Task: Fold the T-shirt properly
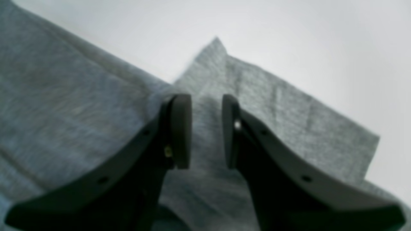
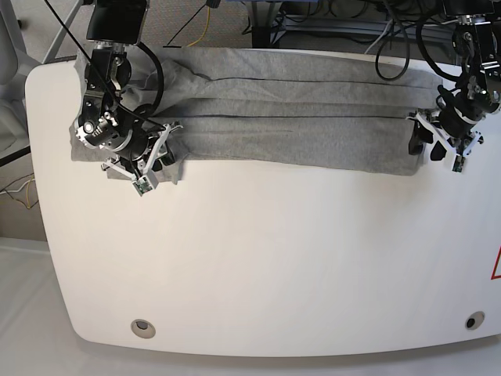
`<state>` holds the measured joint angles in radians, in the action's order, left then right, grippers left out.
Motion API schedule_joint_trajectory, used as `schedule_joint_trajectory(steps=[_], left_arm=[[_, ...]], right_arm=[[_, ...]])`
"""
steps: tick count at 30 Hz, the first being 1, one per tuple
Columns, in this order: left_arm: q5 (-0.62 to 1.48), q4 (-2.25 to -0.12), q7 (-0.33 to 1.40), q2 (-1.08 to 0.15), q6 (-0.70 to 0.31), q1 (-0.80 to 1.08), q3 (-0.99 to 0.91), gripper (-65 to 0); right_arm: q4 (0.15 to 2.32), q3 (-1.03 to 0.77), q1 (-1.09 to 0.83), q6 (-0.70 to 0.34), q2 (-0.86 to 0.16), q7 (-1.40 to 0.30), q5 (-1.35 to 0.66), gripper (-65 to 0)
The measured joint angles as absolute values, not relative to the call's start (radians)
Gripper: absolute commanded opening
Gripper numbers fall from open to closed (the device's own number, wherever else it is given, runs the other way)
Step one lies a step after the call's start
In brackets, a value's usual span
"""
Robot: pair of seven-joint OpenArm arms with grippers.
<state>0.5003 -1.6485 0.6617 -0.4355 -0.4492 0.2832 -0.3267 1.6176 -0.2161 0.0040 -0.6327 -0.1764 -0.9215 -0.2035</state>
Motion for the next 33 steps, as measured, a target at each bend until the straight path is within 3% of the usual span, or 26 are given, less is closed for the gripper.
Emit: schedule_joint_trajectory(steps=[9,16,33], left_arm=[[0.502,-1.649,0.665,-0.436,-0.446,0.280,-0.326,-35.9],[0.500,-1.640,0.698,-0.343,-0.450,0.274,-0.309,-35.9],[0.495,-1.662,0.748,-0.327,-0.435,0.258,-0.323,-35.9]], right_arm=[[1.515,-0.203,0.050,-0.610,-0.188,-0.887,-0.220,-49.8],[1.599,-0.199,0.015,-0.611,-0.155,-1.031,-0.239,-49.8],[1.650,-0.213,0.027,-0.603,-0.200,-1.031,-0.254,-49.8]])
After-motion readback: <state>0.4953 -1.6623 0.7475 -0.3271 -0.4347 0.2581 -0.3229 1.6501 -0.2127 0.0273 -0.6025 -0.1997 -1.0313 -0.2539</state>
